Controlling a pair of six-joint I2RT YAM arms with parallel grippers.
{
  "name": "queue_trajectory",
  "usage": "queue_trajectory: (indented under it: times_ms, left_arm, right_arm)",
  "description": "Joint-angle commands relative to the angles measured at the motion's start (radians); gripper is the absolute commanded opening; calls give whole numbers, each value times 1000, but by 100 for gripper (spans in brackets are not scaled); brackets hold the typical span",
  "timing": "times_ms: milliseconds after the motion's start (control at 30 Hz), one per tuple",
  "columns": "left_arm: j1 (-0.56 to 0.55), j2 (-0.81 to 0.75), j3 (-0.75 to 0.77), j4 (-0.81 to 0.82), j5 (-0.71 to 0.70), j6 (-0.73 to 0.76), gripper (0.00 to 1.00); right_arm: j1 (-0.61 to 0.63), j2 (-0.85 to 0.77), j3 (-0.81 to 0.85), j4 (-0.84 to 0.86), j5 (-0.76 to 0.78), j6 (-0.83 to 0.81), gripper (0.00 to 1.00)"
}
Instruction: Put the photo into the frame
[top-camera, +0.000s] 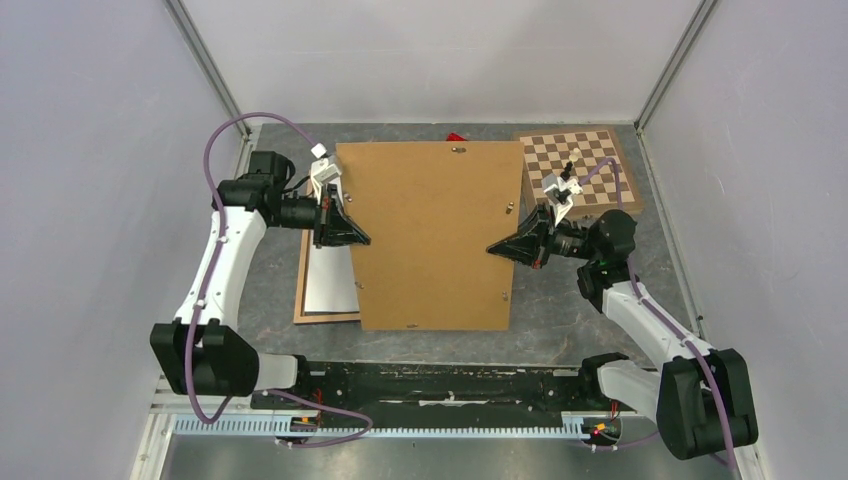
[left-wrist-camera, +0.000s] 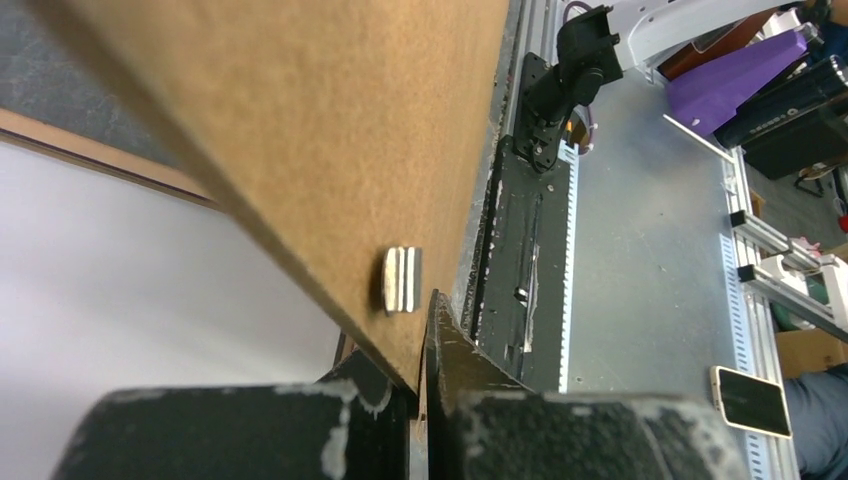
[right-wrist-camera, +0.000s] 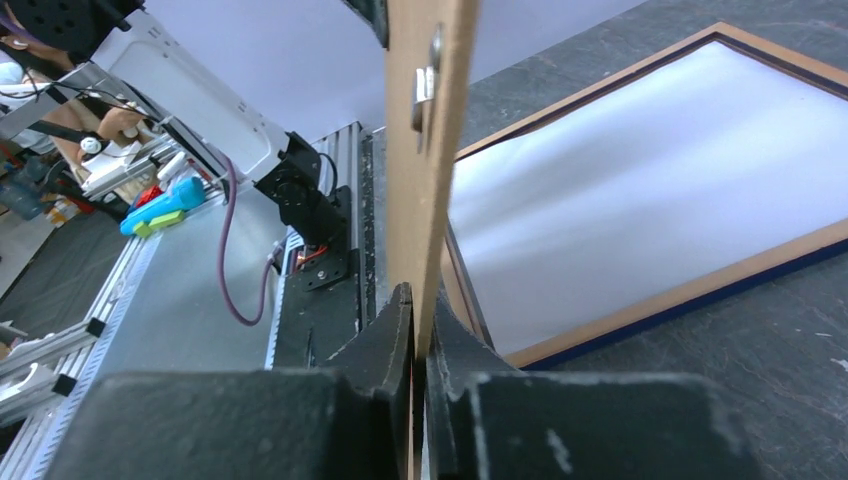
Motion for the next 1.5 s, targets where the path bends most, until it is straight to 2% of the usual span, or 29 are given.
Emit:
queue_trajectory:
  times_ms: [0, 133, 267, 367, 433, 633, 733, 833, 1033, 1100, 1233, 1467]
  left_arm:
    - [-11, 22, 22, 94, -41, -40, 2]
    - [-10, 37, 24, 166, -83, -125, 3]
    - [-11, 54, 21, 269, -133, -234, 20]
    - [-9, 69, 22, 330, -172, -307, 38]
    - [-7, 74, 18, 368, -201, -351, 47]
    - [28, 70, -2, 451, -263, -461, 62]
    - [77, 66, 1, 449, -258, -479, 69]
    - [119, 51, 14, 418, -245, -466, 75]
    - [192, 2, 40, 282, -278, -373, 79]
    - [215, -19, 34, 260, -337, -369, 79]
    - [249, -49, 25, 225, -468, -362, 79]
    - [274, -51, -9, 239, -665, -390, 78]
  right_arm:
    - [41, -38, 8, 180, -113, 42, 0]
    - [41, -35, 4, 216, -116, 74, 0]
    - [41, -30, -5, 276, -112, 122, 0]
    - [39, -20, -18, 349, -97, 175, 0]
    - [32, -14, -18, 348, -81, 180, 0]
    - [-8, 13, -18, 353, -42, 199, 0]
    - [-19, 23, -7, 282, -25, 157, 0]
    - [-26, 30, 25, 91, 4, 30, 0]
    - [-27, 59, 74, -95, 92, -74, 0]
    - [-27, 71, 88, -116, 125, -70, 0]
    - [-27, 108, 99, -88, 183, -1, 0]
    - [-29, 182, 116, 64, 238, 207, 0]
